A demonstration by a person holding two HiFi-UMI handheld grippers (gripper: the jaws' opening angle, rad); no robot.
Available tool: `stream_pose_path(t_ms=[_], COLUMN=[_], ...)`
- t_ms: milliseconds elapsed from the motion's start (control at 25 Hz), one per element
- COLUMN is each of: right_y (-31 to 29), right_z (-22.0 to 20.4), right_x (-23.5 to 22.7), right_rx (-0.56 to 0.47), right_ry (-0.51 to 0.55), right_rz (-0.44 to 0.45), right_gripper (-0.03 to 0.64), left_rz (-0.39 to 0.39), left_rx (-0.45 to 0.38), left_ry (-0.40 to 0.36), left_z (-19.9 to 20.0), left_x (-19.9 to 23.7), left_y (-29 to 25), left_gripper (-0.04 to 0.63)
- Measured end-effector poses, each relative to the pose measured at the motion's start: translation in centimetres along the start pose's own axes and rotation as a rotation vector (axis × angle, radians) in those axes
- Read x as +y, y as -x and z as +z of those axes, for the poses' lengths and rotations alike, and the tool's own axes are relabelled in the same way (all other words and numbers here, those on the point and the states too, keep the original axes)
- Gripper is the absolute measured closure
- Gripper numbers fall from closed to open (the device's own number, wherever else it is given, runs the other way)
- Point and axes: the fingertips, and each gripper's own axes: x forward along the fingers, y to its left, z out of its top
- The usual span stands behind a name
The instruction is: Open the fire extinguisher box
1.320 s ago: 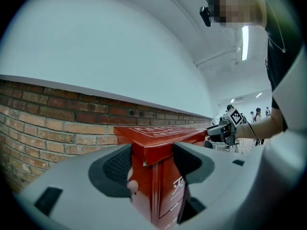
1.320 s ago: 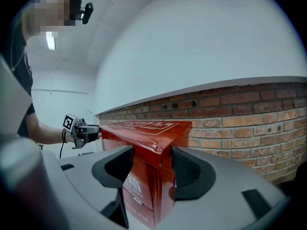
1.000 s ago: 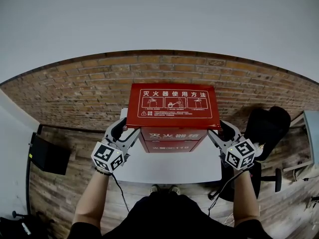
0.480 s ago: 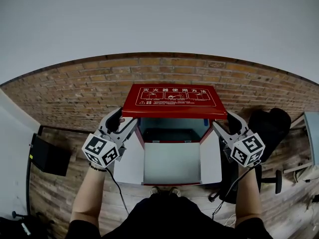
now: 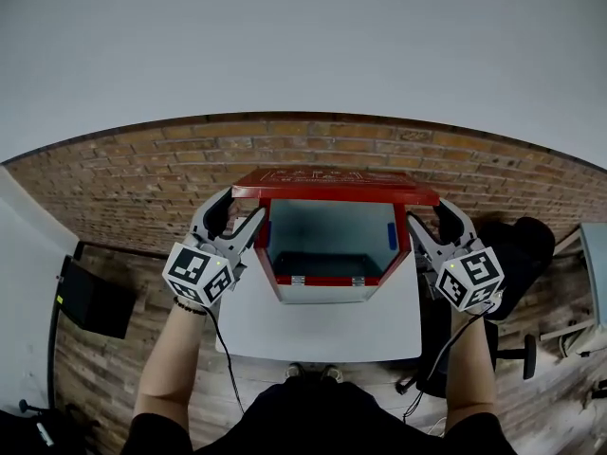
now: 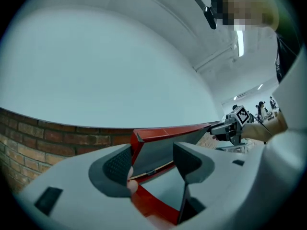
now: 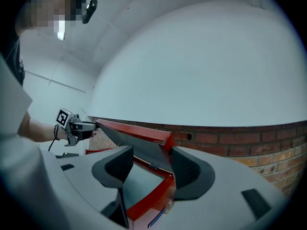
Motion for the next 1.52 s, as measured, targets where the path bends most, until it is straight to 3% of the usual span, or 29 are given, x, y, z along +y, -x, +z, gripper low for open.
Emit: stream_pose_path(t_ms=[400,840,1520], right_y=[-3.8,-9.0,-12.0], right_z=[3.4,4.9,4.9], right_x=[-3.1,-6.0,-7.9], right_rx=[-0.065,-0.060,-0.050], right_ry=[0.034,0.046,0.025], right_rz=[-0.050,-0.080,-0.126], right_gripper=[0.367,0.367,0.367], left_rz=[0.058,0.116,0.135], left_rx=[-0.095,-0.048,-0.005], left_ry=[0.017,0.011,-0.008], left_z=[3.0,3.5,2.9], left_x=[2.9,6.7,8.7], left_y=[-4.1,-9.1,-12.1], left_gripper=[0.314,0.314,0.314])
